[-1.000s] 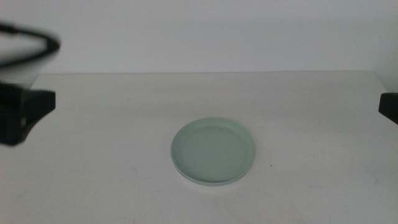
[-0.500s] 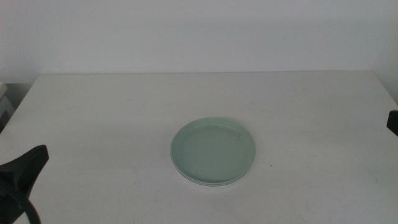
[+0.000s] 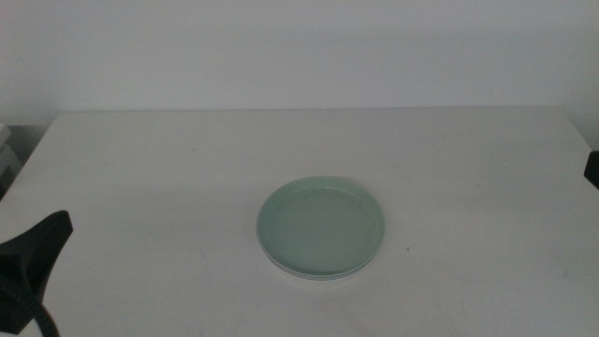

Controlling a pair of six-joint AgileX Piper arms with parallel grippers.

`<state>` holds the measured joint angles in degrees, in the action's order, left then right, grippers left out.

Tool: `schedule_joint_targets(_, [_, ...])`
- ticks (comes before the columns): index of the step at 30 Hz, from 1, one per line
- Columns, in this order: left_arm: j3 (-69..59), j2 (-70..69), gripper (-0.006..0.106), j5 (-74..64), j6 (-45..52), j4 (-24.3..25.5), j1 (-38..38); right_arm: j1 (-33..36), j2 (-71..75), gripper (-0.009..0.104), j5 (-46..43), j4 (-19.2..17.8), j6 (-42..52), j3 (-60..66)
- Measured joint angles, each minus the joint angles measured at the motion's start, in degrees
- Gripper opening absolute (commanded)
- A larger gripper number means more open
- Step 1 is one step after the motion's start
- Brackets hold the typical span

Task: Stack the three bowls on top of each other.

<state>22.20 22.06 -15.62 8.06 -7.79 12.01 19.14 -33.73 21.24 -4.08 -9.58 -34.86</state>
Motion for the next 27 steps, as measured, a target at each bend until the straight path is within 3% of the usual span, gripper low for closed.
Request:
schedule_joint_targets(3, [0.0,0.0,0.105,0.0,0.0,0.0,0.0,-0.3,1.5,0.048,0.1,0.0,0.0,1.2])
schedule_joint_targets(10, [-1.4,-6.0,0.105,1.5,0.0,0.0,-0.3,-11.3,12.6,0.048,-0.2,0.0,0.0,10.8])
schedule_joint_targets(16, [-11.4,-13.6,0.105,3.2,0.0,0.4,-6.8,-18.6,24.6,0.048,0.0,0.1,0.0,21.2])
schedule_joint_targets(20, [-17.7,-19.4,0.105,3.1,0.0,0.3,-11.6,-19.6,29.5,0.048,0.1,2.1,0.0,25.6])
schedule_joint_targets(27, [-23.8,-22.7,0.105,2.4,0.0,-1.2,-12.5,-19.6,33.8,0.048,0.0,2.7,0.0,32.2])
